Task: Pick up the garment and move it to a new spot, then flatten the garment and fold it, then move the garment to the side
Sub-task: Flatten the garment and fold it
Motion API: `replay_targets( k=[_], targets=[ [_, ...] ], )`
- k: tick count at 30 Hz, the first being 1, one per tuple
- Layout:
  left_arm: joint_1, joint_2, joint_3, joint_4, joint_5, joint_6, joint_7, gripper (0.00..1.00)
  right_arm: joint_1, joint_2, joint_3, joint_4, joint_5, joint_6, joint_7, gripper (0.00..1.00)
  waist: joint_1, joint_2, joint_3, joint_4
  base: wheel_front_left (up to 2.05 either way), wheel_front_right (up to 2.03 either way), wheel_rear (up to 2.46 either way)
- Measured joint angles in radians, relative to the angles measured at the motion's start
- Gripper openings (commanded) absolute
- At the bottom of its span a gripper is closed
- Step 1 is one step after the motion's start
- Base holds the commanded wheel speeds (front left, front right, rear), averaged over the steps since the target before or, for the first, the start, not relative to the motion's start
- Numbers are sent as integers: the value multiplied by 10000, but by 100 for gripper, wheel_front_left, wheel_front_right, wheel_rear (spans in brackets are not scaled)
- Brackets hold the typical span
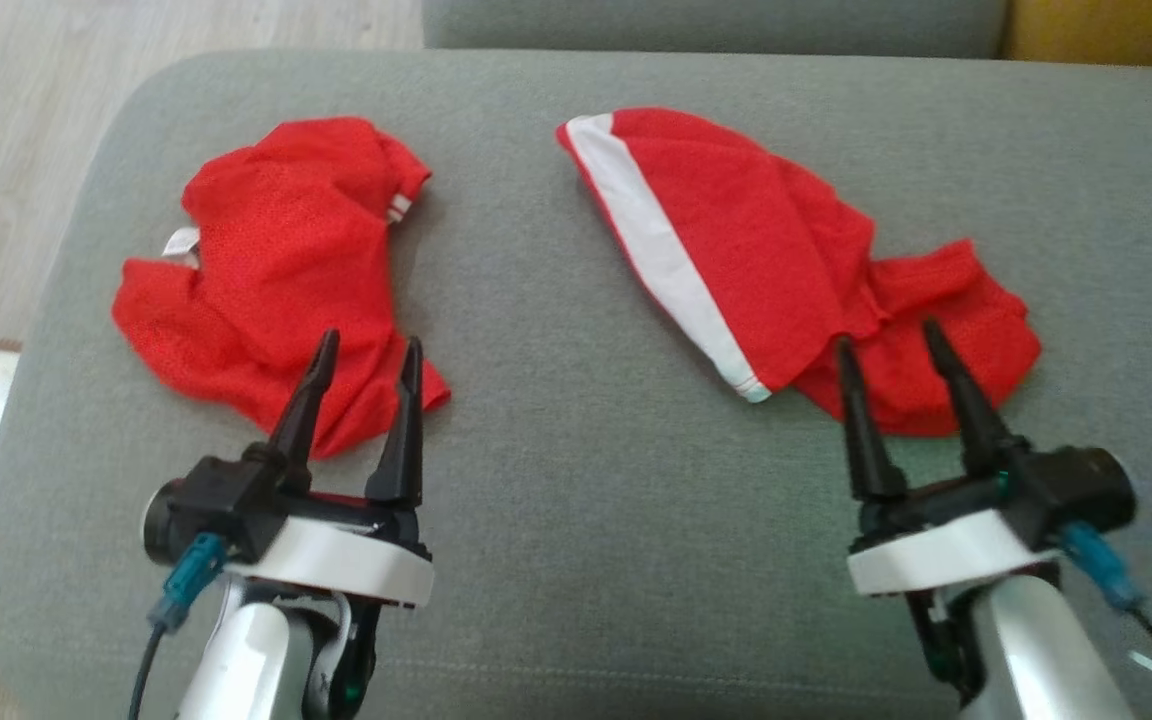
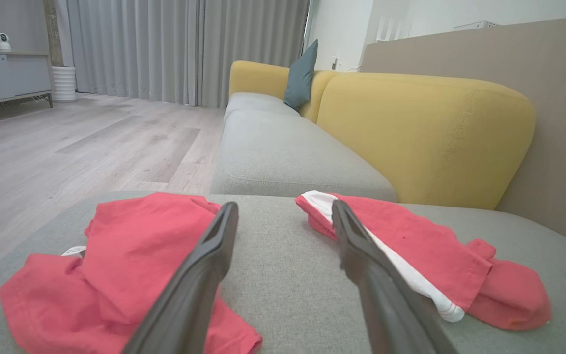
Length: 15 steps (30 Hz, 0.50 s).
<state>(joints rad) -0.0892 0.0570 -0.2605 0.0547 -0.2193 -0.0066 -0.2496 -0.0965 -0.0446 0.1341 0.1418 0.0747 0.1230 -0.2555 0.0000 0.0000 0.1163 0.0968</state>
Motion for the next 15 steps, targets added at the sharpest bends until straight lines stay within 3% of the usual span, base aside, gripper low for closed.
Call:
replay_targets(
  k=[15],
  targets=[
    [-420,-59,-276,123,-63,-201,0,100,-1594,-27,518,3323,-1609,2,405,100,0,0,945,719,0,0,0]
  ],
)
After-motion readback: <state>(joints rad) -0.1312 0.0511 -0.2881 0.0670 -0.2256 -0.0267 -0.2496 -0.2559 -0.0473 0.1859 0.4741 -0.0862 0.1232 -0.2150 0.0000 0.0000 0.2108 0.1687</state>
